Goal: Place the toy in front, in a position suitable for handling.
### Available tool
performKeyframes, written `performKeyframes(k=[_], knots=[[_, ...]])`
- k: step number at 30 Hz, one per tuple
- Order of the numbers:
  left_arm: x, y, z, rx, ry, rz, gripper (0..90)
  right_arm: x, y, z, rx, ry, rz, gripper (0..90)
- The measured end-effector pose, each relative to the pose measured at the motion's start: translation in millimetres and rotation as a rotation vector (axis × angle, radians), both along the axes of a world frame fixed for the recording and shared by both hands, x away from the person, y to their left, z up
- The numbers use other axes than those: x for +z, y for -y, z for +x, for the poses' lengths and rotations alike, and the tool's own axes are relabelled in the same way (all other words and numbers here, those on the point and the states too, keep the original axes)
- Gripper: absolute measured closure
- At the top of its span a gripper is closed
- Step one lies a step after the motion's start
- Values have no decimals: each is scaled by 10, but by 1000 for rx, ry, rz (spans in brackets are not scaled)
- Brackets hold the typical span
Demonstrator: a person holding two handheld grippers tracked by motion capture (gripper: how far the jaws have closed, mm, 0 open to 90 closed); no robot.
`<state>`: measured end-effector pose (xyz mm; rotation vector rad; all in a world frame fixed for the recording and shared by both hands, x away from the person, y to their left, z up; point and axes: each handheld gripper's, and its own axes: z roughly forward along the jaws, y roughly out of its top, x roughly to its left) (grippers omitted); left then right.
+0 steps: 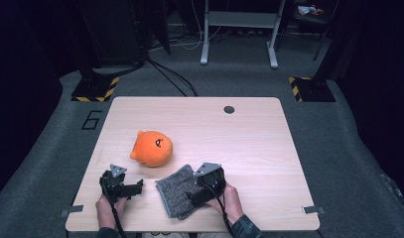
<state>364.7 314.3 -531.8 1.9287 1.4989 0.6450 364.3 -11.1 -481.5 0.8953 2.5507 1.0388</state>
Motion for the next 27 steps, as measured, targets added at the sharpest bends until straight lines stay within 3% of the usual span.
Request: performKeyframes(k=[1, 8, 18, 22, 27], knots=[[0, 0, 0, 0, 0, 0, 2, -26, -74, 2, 27, -1, -9, 0], [0, 0, 0, 0, 0, 0, 2, -95, -227, 8, 56, 12, -38, 18], [0, 0, 0, 0, 0, 0, 2, -287, -339, 86, 65, -29, -125, 132], [0, 0, 0, 0, 0, 0, 2, -319, -324, 85, 60, -32, -105, 156], [0, 0, 0, 0, 0, 0, 2, -300, -305, 67, 75, -36, -107, 270]])
